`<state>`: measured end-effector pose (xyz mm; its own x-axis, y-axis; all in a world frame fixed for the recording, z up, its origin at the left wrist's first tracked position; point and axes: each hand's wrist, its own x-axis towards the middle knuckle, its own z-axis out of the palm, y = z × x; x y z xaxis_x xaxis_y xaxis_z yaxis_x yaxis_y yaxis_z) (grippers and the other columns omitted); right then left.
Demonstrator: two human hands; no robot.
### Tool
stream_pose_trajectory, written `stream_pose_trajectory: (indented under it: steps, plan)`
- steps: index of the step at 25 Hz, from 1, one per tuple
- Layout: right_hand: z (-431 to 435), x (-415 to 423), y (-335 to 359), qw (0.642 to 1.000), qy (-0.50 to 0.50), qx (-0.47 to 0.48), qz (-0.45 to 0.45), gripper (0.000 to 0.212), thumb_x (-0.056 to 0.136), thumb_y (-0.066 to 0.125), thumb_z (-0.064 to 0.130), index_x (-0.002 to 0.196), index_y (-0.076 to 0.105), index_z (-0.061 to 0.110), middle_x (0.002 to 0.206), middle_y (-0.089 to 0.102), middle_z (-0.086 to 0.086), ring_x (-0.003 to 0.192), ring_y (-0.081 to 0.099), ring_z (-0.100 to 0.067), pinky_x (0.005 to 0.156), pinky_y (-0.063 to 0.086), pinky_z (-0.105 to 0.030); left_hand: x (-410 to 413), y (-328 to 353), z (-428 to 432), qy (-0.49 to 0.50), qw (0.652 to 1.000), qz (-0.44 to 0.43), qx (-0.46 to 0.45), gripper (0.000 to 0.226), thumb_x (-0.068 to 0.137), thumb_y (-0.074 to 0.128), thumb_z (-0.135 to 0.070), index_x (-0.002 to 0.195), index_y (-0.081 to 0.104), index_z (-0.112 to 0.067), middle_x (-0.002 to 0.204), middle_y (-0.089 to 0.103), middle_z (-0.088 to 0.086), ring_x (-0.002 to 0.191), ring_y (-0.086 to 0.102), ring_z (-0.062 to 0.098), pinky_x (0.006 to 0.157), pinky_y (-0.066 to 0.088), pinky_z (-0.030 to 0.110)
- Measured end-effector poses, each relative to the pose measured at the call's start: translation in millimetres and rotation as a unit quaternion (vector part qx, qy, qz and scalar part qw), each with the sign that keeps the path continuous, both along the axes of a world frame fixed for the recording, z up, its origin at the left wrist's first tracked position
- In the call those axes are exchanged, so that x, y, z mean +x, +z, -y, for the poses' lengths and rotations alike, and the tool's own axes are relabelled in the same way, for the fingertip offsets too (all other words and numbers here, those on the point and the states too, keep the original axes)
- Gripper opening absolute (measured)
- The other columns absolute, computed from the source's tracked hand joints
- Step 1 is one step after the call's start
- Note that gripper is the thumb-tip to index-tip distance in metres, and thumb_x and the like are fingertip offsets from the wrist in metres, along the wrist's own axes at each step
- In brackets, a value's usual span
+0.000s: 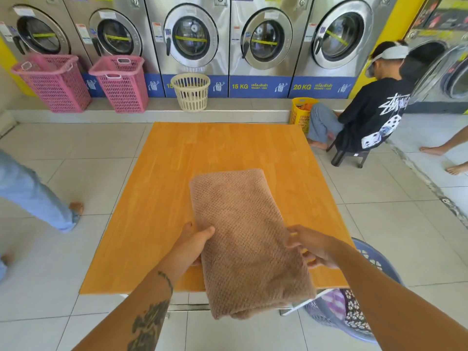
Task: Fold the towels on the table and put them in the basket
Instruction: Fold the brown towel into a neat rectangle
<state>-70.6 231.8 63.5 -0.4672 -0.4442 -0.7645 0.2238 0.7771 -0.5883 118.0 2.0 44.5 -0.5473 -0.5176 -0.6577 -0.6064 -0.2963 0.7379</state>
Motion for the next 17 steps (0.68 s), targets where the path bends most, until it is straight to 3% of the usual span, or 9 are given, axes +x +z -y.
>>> stream_pose_trajectory:
  steps: [2,4,7,10,13,17]
  plan:
    - [15.6,-10.3,-1.6,0.997,-0.042,-0.004,-0.064,0.042,0.096,0.058,0.033,0.135,0.042,0.025,0.131,0.052,-0.008,0.115,0.054,-0.032,0.094,0.047,-0.047,-10.4,3.2,9.4,-0.004,0.999,-0.018,-0.03,0.079,0.095,0.061,-0.04,0.156,0.01,-0.032,0.155,0.034,0.001,0.132,0.045,0.031,0.102,0.046,0.05]
    - [35.3,-13.6,-7.7,0.987,-0.119,-0.058,-0.09,0.053,0.098,0.055,0.035,0.144,0.032,0.025,0.13,0.052,-0.007,0.109,0.056,-0.03,0.091,0.049,-0.045,-20.0,2.9,15.2,-0.016,0.998,-0.04,-0.043,0.075,0.097,0.059,-0.036,0.155,0.012,-0.033,0.154,0.035,-0.001,0.133,0.045,0.029,0.103,0.046,0.049]
    - [57.6,-10.7,-24.5,0.979,-0.147,-0.081,-0.115,0.06,0.101,0.046,0.042,0.152,0.017,0.029,0.151,0.038,-0.01,0.121,0.051,-0.031,0.099,0.045,-0.045,-31.9,-8.6,22.4,-0.029,0.996,-0.061,-0.06,0.083,0.094,0.064,-0.039,0.155,0.008,-0.037,0.158,0.028,-0.008,0.139,0.04,0.025,0.111,0.039,0.05]
    - [56.9,1.8,-32.5,0.977,-0.171,-0.124,-0.002,0.064,0.1,0.05,0.04,0.153,0.014,0.033,0.143,0.046,-0.008,0.113,0.057,-0.029,0.094,0.051,-0.046,-37.0,-18.3,19.1,-0.03,0.994,-0.095,-0.032,0.092,0.089,0.071,-0.032,0.156,0.008,-0.04,0.155,0.033,-0.011,0.132,0.045,0.021,0.107,0.042,0.044]
    - [29.4,21.7,-33.3,0.958,-0.191,-0.173,0.125,0.051,0.096,0.06,0.029,0.137,0.03,0.037,0.116,0.06,-0.006,0.099,0.065,-0.031,0.077,0.057,-0.045,-35.4,-19.9,-1.2,-0.048,0.991,-0.124,0.036,0.093,0.086,0.075,-0.022,0.153,0.016,-0.048,0.139,0.049,-0.009,0.11,0.056,0.012,0.088,0.049,0.036]
    - [-39.4,21.8,-49.8,0.932,-0.254,-0.237,0.101,0.073,0.077,0.074,0.023,0.142,0.043,0.03,0.128,0.067,-0.007,0.114,0.065,-0.033,0.101,0.049,-0.054,-56.4,-14.8,-43.6,-0.092,0.985,-0.141,0.037,0.09,0.087,0.072,-0.013,0.151,0.02,-0.049,0.131,0.054,-0.013,0.105,0.057,0.006,0.076,0.048,0.027]
